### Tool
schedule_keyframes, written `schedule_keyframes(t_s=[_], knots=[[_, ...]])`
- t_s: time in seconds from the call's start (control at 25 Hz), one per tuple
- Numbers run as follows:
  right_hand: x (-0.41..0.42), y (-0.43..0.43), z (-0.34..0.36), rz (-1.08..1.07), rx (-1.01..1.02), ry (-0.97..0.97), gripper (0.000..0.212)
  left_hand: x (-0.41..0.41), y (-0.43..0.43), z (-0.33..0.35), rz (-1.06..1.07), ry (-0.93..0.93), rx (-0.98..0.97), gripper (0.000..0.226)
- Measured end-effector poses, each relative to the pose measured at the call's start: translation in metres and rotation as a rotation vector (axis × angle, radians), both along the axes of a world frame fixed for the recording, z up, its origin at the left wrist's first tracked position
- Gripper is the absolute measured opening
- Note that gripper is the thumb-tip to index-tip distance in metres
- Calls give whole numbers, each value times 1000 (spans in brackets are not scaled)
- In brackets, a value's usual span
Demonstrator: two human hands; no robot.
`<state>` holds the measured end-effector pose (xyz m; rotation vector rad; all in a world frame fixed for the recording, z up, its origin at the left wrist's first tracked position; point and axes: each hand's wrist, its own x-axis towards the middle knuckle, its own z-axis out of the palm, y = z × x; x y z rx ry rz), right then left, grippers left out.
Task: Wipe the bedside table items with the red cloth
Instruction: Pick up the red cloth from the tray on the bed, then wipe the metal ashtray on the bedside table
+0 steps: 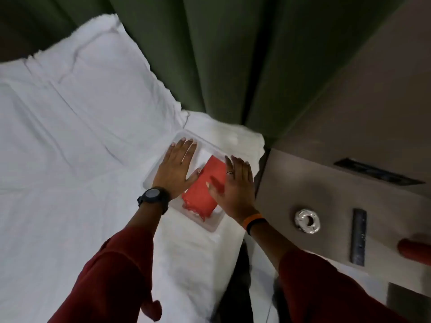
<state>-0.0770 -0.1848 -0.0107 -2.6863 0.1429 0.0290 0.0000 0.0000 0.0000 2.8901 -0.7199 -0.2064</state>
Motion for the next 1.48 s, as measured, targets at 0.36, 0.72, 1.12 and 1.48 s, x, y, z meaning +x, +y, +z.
schedule_keyframes(t_s=[0.36,0.72,1.12,1.48], knots=[[7,55,-95,-26,-32,190,91,4,12,-125,-30,90,109,55],[27,30,-68,-68,92,100,42,-4,-9,-96,9,73,63,58],[-71,-146,17,-318,460,-171,44,-57,-164,-34,-120,-138,-311,61],[-191,-307,-113,-524,597,153,43,-153,-301,-172,-345,261,-113,68]])
